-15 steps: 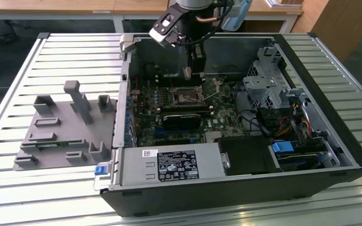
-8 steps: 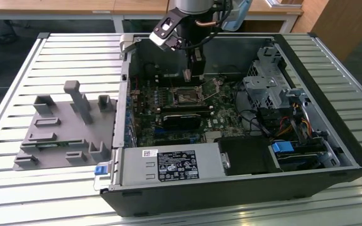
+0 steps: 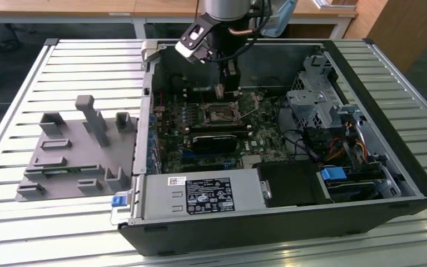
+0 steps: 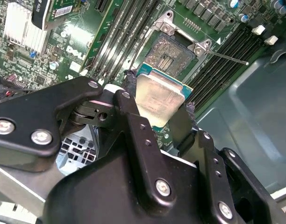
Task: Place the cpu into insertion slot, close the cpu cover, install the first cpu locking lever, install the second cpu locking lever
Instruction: 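Place the cpu into insertion slot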
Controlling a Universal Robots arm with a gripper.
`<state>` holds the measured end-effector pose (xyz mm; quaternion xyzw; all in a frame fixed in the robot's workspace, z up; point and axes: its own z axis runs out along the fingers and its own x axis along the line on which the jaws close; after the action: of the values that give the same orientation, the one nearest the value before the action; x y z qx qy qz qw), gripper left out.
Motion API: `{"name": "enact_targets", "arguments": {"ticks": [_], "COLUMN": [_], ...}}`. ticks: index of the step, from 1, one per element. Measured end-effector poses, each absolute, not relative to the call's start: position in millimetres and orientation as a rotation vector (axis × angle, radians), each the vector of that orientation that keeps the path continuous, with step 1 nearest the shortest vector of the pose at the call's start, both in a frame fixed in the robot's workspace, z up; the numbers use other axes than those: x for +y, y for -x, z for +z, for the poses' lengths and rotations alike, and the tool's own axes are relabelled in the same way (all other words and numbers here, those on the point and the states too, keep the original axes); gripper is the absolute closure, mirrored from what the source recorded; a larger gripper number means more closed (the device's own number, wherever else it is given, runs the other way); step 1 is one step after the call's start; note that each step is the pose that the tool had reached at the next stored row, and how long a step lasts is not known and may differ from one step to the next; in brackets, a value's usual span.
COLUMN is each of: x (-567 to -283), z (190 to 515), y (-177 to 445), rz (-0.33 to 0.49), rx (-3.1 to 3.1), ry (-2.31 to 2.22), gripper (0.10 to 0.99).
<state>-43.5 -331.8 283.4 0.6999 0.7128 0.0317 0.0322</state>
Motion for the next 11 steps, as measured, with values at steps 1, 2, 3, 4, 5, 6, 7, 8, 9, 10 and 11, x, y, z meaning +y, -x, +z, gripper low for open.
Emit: {"name": "enact_targets", "arguments": {"ticks": [1,2,3,4,5,6,7,8,9,10,11], "x": [-332,-332,-331,-331,-330,-329,-328,-327,-326,-325,-325], "z": [283,282,281,281,280,279,277,275,273,271,270], "y": [44,44,45,45,45,46,46,46,46,46,46], "rz": [0.098,0.098,0.098,0.097,0.098,0.098,0.098,0.098,0.098,0.098,0.098], "rx": [2.194,2.194,2.194,2.194,2.194,2.194,2.194,2.194,2.194,2.194,2.194], "ry": [-2.155,-2.155,-2.155,-2.155,-2.155,-2.155,-2.155,-2.155,-2.155,-2.155,-2.155], "gripper": [0.561,0.561,0.561,0.561,0.561,0.561,0.561,0.561,0.561,0.561,0.561]}}
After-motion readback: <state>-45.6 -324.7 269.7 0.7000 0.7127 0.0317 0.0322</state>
